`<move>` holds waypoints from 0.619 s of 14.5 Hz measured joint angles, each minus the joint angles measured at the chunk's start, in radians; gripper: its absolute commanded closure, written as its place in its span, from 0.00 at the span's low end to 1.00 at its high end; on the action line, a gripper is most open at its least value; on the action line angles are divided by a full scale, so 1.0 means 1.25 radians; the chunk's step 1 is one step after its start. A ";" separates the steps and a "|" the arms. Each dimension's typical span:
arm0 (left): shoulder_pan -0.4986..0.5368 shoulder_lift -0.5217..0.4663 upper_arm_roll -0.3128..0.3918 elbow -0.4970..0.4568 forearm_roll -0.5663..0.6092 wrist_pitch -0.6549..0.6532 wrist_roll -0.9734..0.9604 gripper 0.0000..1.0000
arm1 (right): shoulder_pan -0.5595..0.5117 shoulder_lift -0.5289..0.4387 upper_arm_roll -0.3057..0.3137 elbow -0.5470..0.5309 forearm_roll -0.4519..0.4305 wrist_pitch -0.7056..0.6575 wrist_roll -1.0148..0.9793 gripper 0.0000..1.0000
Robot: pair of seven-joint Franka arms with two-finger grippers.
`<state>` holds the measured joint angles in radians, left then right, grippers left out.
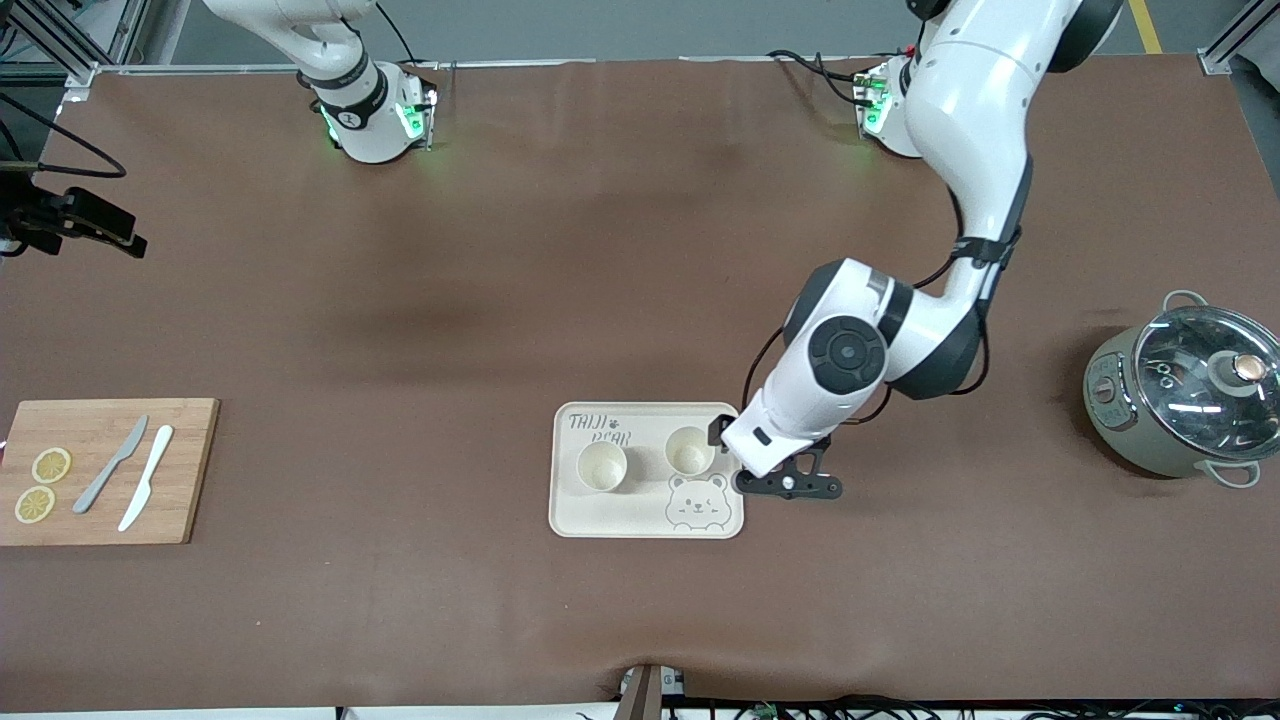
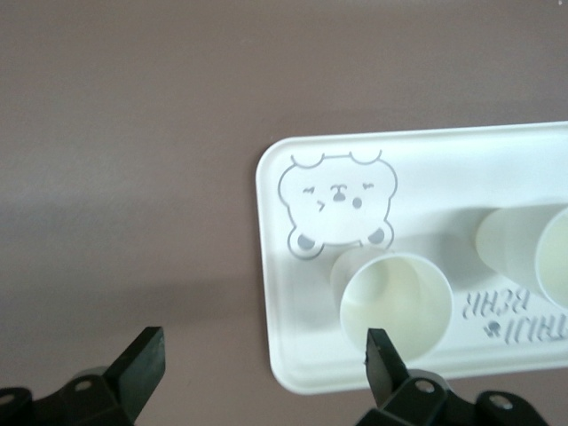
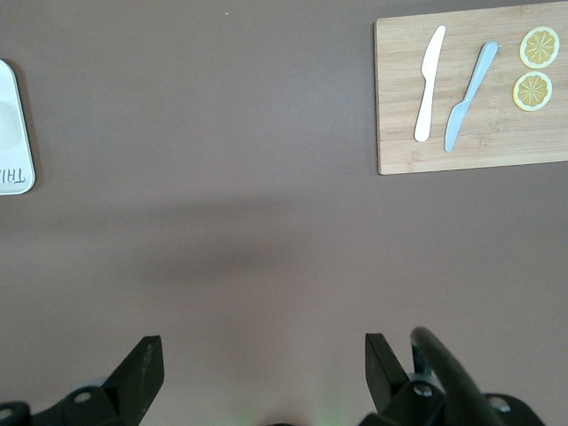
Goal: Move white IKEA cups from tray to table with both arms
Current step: 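Lower the left gripper over the cup nearest the pot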
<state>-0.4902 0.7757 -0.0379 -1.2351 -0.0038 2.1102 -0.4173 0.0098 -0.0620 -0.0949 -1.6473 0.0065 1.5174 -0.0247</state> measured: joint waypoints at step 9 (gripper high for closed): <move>-0.092 0.108 0.065 0.014 0.000 0.162 -0.033 0.00 | 0.020 0.003 0.000 0.000 0.000 0.002 0.001 0.00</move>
<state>-0.6049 0.9112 0.0437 -1.2170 -0.0038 2.3124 -0.4590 0.0346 -0.0587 -0.0944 -1.6473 0.0065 1.5194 -0.0239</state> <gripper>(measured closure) 0.000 0.000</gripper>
